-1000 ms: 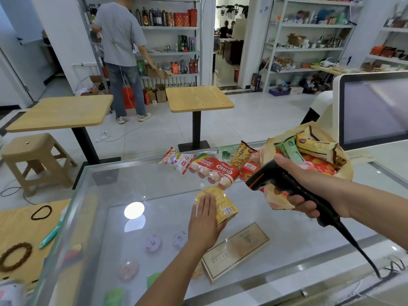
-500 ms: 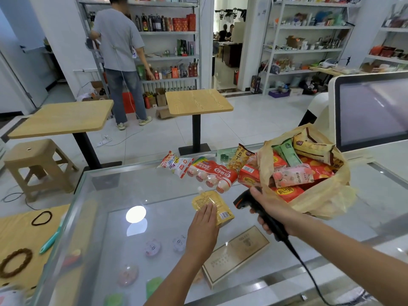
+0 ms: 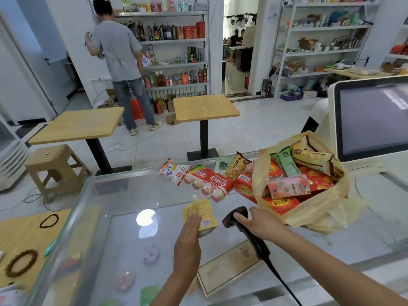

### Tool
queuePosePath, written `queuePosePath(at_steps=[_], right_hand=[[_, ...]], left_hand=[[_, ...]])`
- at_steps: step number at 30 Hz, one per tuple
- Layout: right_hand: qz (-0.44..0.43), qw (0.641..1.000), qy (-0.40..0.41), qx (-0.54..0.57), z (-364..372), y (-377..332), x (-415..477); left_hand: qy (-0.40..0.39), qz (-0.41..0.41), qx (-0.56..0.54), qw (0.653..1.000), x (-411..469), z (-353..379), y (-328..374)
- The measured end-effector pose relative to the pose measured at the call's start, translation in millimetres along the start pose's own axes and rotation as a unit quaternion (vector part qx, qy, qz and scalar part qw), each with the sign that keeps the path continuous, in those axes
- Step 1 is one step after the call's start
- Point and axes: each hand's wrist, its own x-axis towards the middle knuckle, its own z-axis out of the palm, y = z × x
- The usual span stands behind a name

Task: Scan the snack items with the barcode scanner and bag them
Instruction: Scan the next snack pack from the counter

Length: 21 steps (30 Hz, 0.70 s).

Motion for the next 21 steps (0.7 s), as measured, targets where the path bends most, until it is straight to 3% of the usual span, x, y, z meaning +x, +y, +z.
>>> queuePosePath(at_steps=[2,4,7,8,11,12,13,15,18,21], right_hand=[[-0.041,0.998,0.002,-0.048,-15,-3,-8],[-0.089,0.995,-0.03,-0.025,-31,-4,-12],[-0.109,0.97,-0.096,0.193,-58,-6,-15],[-0.105,0.94,-0.111,0.304,-69,-3,-14],[-0.119,0.791,-0.153,0.581,-96,18,-11],[-0.118,0.775,-0.136,0.605,-103,28,-10],[-0.103,0.783,-0.097,0.606,-108,38,-7],[-0.052,0.79,-0.007,0.611,-114,61,1],[-0.008,0.774,0.099,0.625,-121,90,12],[0.017,0.835,0.18,0.52,-120,105,26]], left_hand=[[0.047,0.002,-0.031,0.998,4,-6,13],[0.096,0.032,-0.053,0.993,17,-11,32],[0.141,0.103,-0.072,0.982,40,-15,70],[0.142,0.131,-0.079,0.978,48,-14,84],[0.118,0.223,-0.088,0.964,70,-4,129],[0.106,0.245,-0.077,0.961,77,2,142],[0.094,0.257,-0.063,0.96,83,8,154],[0.057,0.217,-0.05,0.973,94,17,172],[-0.02,-0.003,-0.047,0.999,102,29,185],[-0.103,-0.106,0.021,0.989,107,42,192]])
